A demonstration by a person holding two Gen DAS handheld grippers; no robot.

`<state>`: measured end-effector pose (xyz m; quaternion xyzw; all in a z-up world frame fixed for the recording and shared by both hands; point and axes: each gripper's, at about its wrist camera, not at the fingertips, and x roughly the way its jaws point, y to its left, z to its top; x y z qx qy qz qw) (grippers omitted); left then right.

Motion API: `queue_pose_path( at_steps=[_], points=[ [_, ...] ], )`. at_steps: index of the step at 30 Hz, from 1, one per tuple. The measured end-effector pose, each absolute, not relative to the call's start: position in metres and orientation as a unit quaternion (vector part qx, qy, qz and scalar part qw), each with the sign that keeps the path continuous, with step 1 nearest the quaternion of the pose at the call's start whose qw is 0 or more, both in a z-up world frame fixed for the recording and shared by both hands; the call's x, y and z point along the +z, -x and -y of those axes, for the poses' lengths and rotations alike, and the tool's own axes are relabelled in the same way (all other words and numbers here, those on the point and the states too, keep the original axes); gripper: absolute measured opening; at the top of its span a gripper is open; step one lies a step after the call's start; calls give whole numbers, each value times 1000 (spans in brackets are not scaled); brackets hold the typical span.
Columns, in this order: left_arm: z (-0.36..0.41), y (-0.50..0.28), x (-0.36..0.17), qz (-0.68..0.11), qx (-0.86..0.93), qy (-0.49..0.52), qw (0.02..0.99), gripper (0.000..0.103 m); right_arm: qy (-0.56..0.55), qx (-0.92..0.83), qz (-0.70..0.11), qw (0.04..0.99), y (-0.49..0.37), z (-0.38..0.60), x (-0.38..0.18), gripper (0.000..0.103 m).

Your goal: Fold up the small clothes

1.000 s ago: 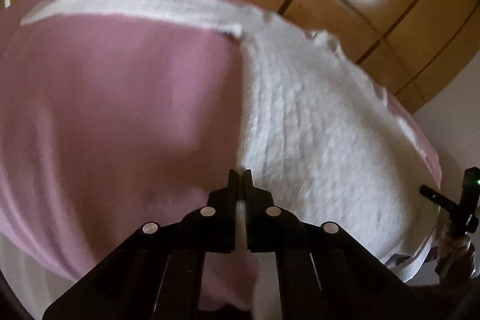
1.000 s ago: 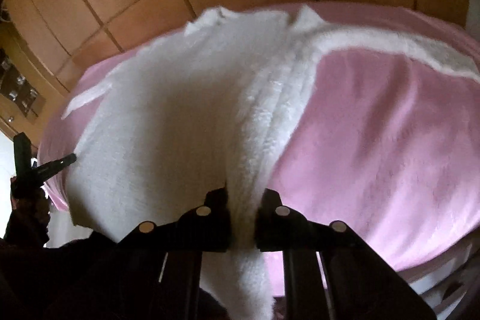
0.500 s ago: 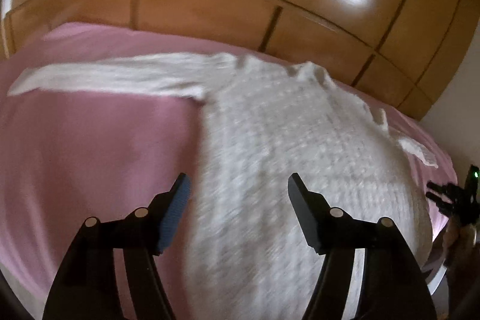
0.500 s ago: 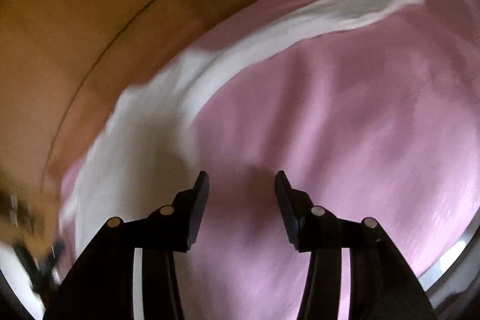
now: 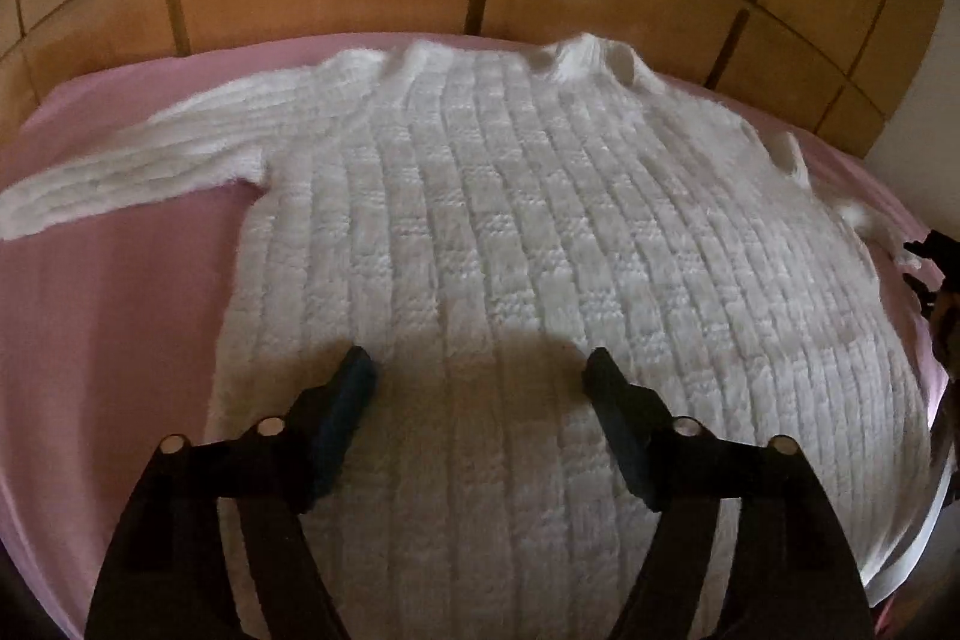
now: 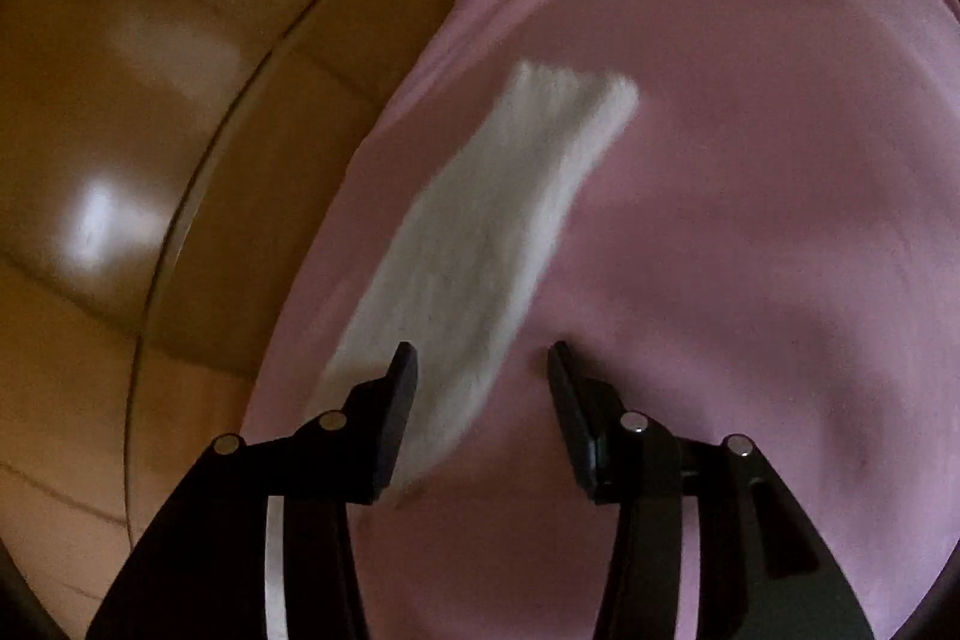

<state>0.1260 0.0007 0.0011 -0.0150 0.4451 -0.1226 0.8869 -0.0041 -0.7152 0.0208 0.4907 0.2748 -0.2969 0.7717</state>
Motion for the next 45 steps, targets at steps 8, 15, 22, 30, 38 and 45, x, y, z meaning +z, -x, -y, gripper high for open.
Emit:
queue_pose_path(
  at_steps=[8,15,22,30,38,45],
  points=[
    [5,-134,-8,-442,-118,10,889,88,-314,-370,-367,794,-25,729,54,5],
    [4,-140,-9,-446,-125,11,886,92,-287,-406,-380,780,-24,733,66,5],
    [-8,-140,-2,-446,-145,53,882,92,-245,-303,-365,846,-47,663,106,5],
    [-16,-139,5,-450,-170,85,872,92,-188,-93,-387,898,-108,484,130,5],
    [-19,-133,23,-430,-183,94,879,92,-122,59,-412,901,-149,315,122,16],
    [-22,-138,33,-415,-192,98,884,81,-132,68,-402,904,-122,297,124,83]
  ],
)
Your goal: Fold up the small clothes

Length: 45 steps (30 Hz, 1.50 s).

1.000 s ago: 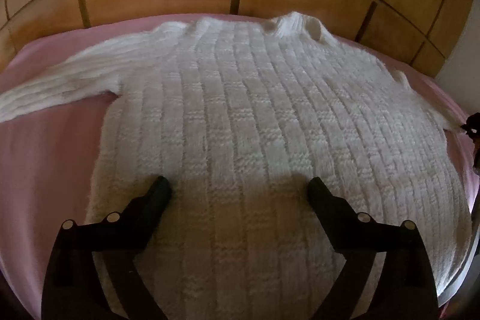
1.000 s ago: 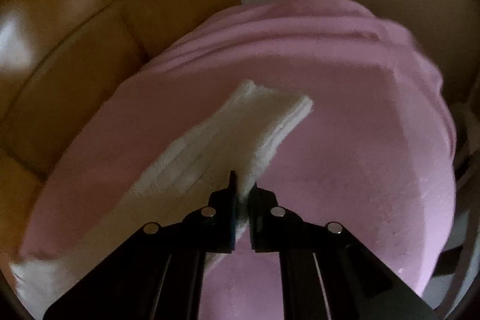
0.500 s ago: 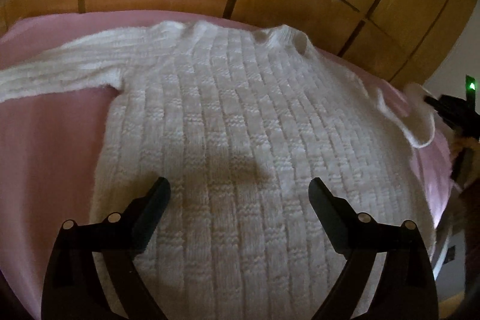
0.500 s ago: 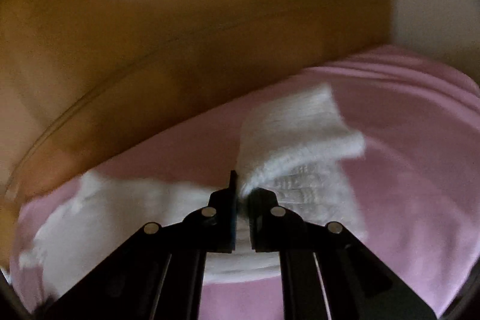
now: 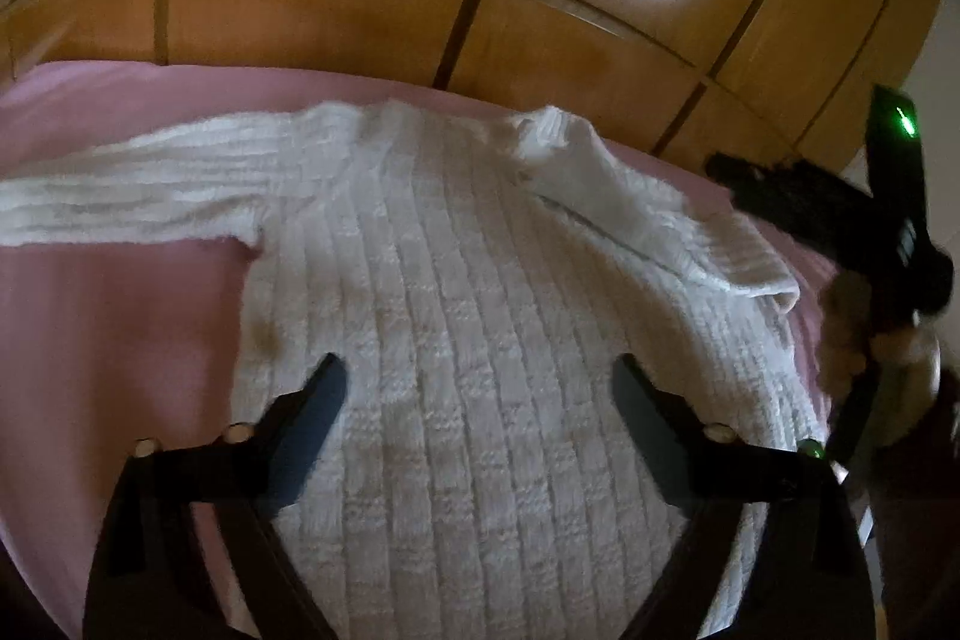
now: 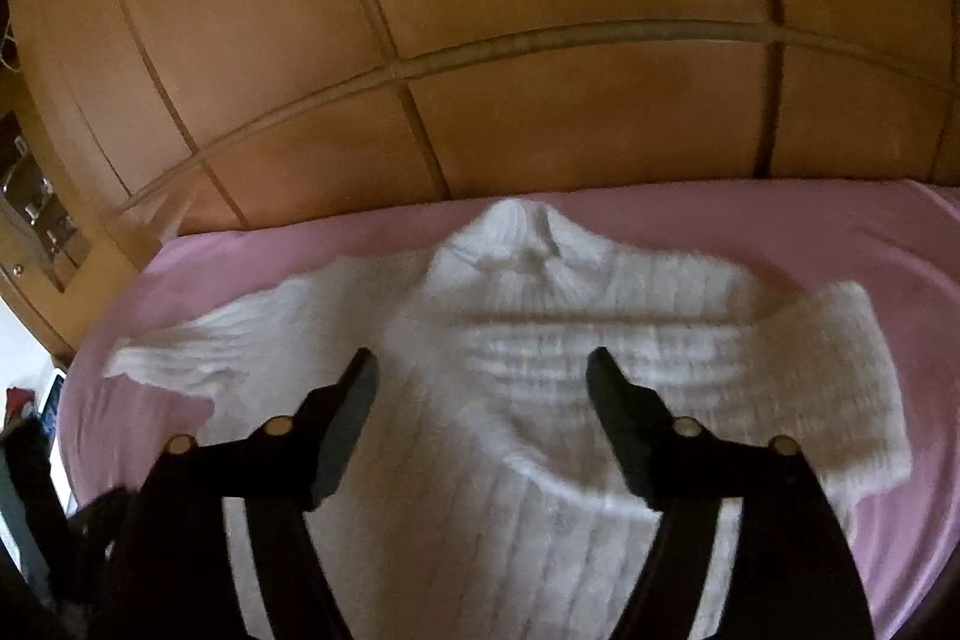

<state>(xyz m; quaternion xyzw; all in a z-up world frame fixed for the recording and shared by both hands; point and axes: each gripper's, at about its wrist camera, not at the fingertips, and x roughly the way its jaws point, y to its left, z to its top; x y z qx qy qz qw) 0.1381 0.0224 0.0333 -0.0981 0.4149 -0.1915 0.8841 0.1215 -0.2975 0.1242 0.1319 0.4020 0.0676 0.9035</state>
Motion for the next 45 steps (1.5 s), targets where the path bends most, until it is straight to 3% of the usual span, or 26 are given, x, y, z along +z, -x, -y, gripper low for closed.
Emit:
queue_pose_path(
  at_steps=[4,13,18,19,20,30,35,41,45],
  points=[
    [-15,-152,32,-427,-209,123,871,71,-150,41,-412,898,-81,334,113,85],
    [32,-218,12,-480,-235,176,827,67,-236,-25,-417,877,0,395,93,89],
    [73,-259,-5,-514,-244,174,804,31,-274,-56,-407,869,13,423,91,90],
    [79,-265,-8,-515,-243,172,804,13,-277,-60,-406,869,14,425,91,90],
    [84,-273,-8,-517,-244,174,802,5,-280,-65,-403,869,14,428,92,90],
    [33,-268,61,-410,-235,183,862,5,-306,-80,-350,882,8,442,113,89],
    [18,-274,34,-442,-209,168,856,5,-286,-52,-354,889,-35,418,122,84],
    [22,-276,12,-443,-156,112,876,5,-229,-59,-435,869,-92,387,86,78],
    [30,-272,-9,-450,-130,50,882,6,-162,-90,-443,877,-96,364,68,87]
  ],
)
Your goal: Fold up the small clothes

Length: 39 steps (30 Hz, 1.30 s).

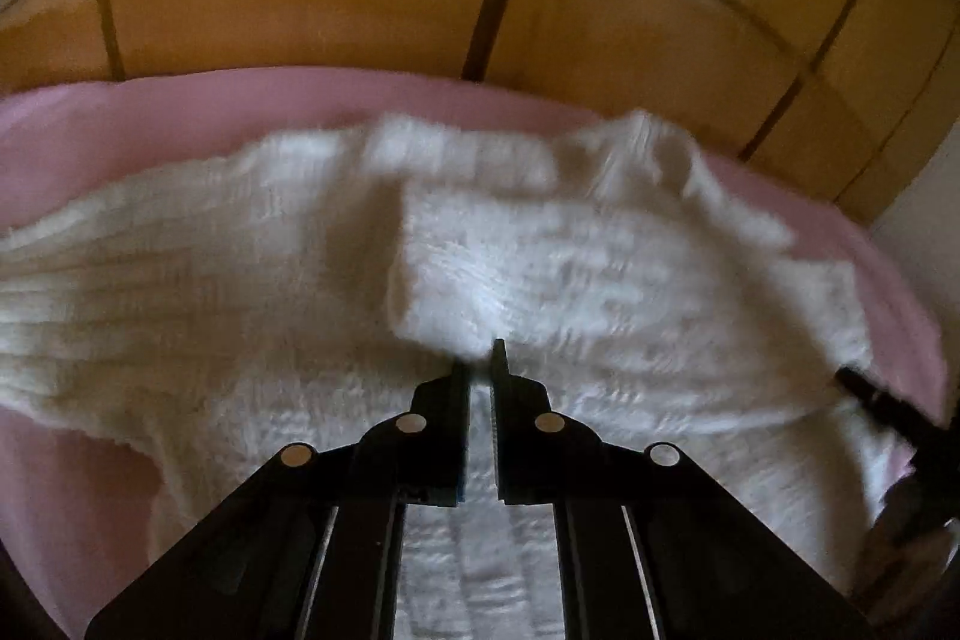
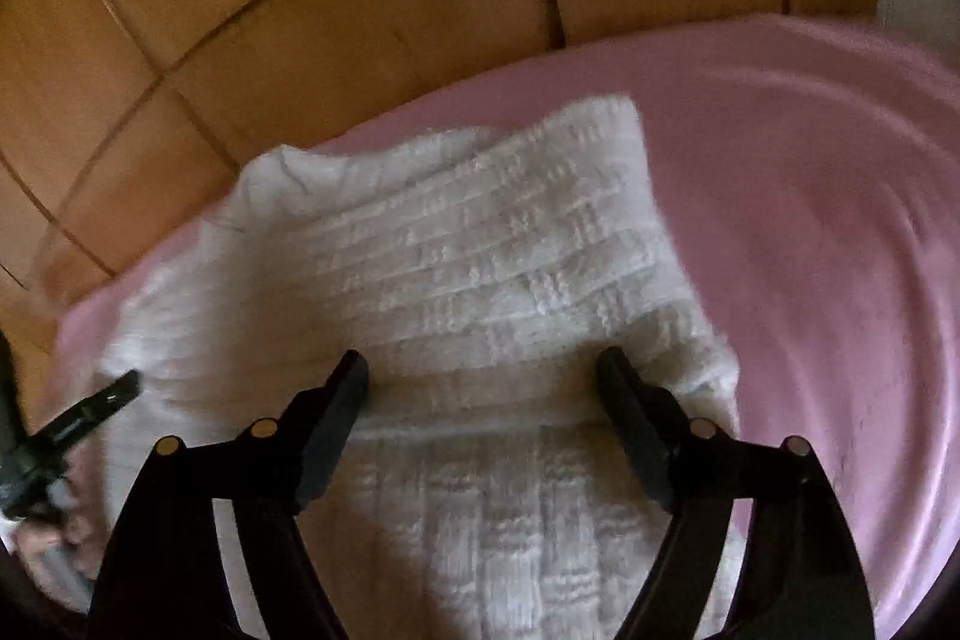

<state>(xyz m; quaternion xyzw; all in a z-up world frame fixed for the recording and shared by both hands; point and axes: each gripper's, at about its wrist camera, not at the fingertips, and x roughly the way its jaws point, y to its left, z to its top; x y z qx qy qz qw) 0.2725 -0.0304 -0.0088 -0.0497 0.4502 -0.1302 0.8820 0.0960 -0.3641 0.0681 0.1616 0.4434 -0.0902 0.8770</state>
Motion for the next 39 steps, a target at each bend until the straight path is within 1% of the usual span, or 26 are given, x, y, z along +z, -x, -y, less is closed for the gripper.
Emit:
queue_pose_path(
  at_steps=[3,4,5,7,8,10,15,17,19,20,23,25,29,35,39],
  points=[
    [26,-263,-8,-443,-126,41,887,19,-124,-106,-449,879,-98,352,68,89],
    [23,-260,-8,-445,-123,45,886,33,-120,-109,-449,879,-98,351,70,90],
    [17,-255,-7,-447,-121,55,885,50,-119,-110,-448,879,-96,350,73,90],
    [7,-243,-4,-437,-117,72,889,68,-124,-113,-440,882,-88,347,80,93],
    [1,-234,-2,-428,-109,75,894,69,-128,-111,-436,884,-80,345,84,94],
    [-11,-222,-1,-428,-105,77,894,69,-136,-100,-430,887,-70,337,88,95],
    [-58,-184,9,-415,-107,133,894,69,-133,-72,-434,888,-24,312,91,96],
    [-78,-174,11,-416,-102,157,890,55,-120,-67,-435,890,-11,299,88,98],
    [-102,-165,10,-419,-93,185,884,54,-98,-63,-440,890,-1,287,82,101],
    [-116,-161,8,-419,-86,202,881,49,-85,-64,-443,890,3,280,78,101],
    [-164,-149,2,-419,-52,262,868,45,-56,-74,-433,896,4,269,70,101],
    [-196,-141,-2,-410,-26,302,860,39,-61,-75,-435,895,5,270,69,101],
    [-259,-130,-2,-376,27,377,846,39,-63,-74,-439,893,4,272,67,101],
    [-337,-130,3,-330,100,449,824,39,-57,-78,-435,895,-1,268,65,101],
    [-372,-143,-1,-319,123,483,806,39,-55,-79,-434,896,1,268,64,101]
  ],
)
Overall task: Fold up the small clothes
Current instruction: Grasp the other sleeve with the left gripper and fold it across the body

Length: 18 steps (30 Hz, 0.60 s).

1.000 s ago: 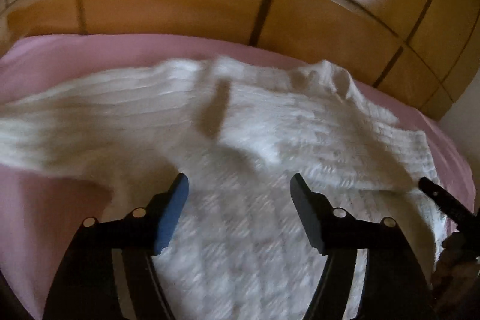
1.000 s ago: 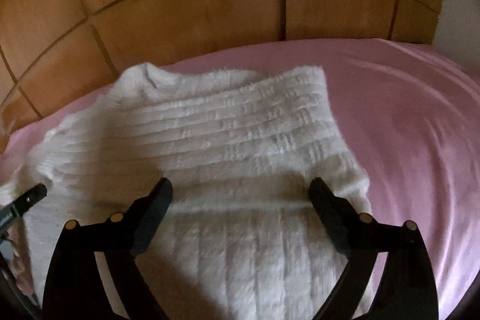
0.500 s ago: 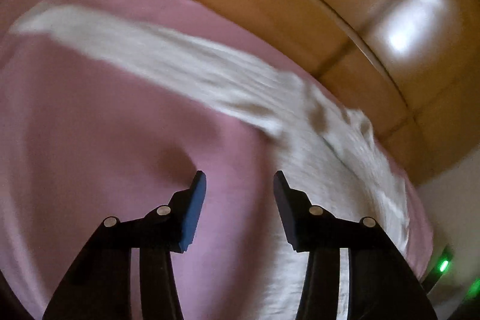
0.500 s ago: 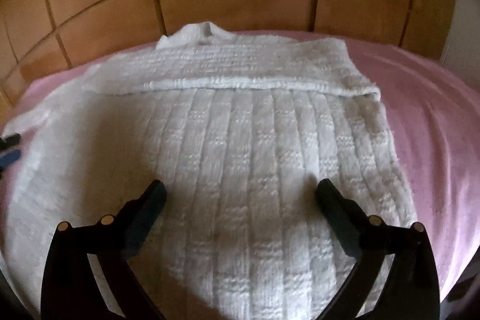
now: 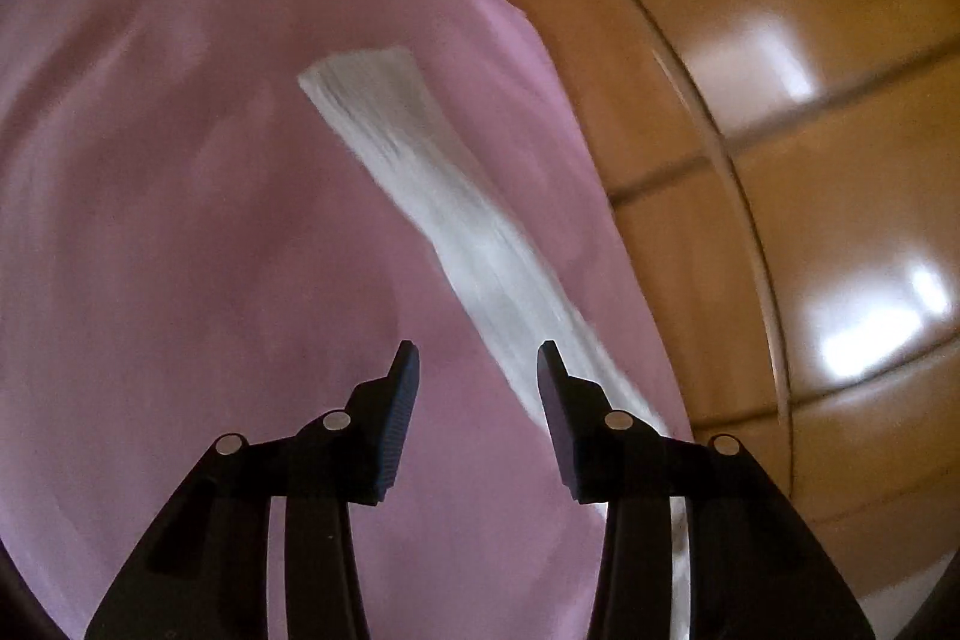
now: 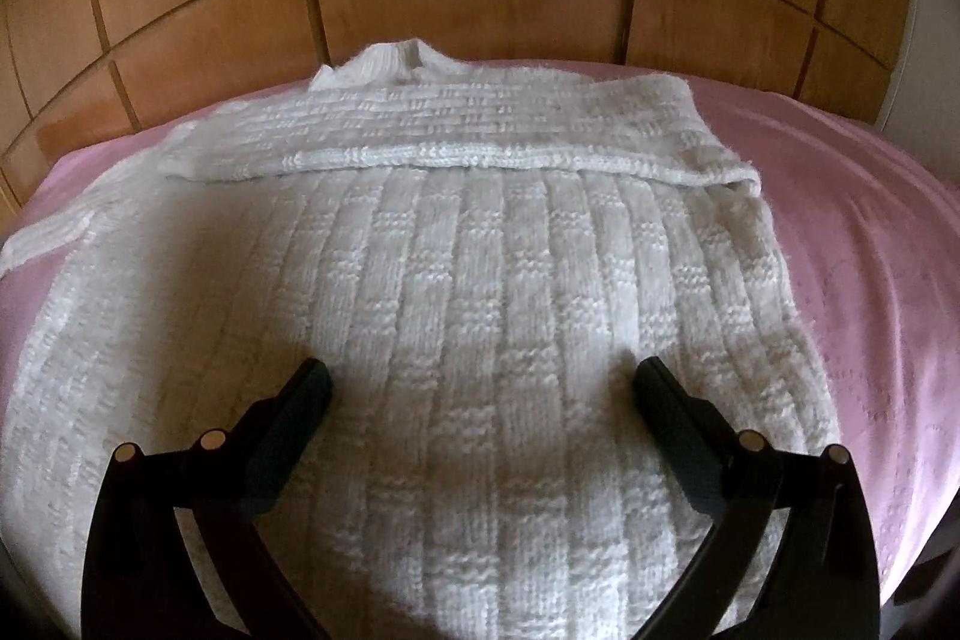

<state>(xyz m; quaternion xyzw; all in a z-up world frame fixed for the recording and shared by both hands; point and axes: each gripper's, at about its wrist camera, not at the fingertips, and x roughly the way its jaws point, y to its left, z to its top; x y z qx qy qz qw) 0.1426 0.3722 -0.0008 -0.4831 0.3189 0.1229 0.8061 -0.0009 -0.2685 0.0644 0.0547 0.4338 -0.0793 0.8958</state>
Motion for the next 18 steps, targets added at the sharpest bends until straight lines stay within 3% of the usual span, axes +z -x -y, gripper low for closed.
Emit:
queue_pose_path(
  at_steps=[5,13,15,17,18],
  points=[
    [-410,-155,-15,-308,146,528,778,39,-53,-83,-430,897,3,267,65,101],
    [-429,-171,-20,-311,173,506,786,39,-51,-88,-429,898,2,267,64,101],
    [-428,-179,-17,-321,180,484,794,28,-51,-90,-429,897,1,267,64,101],
    [-425,-188,-15,-334,179,465,800,7,-51,-91,-429,897,1,266,64,101],
    [-422,-192,-11,-336,182,454,805,7,-51,-91,-429,897,0,266,64,101]
  ],
)
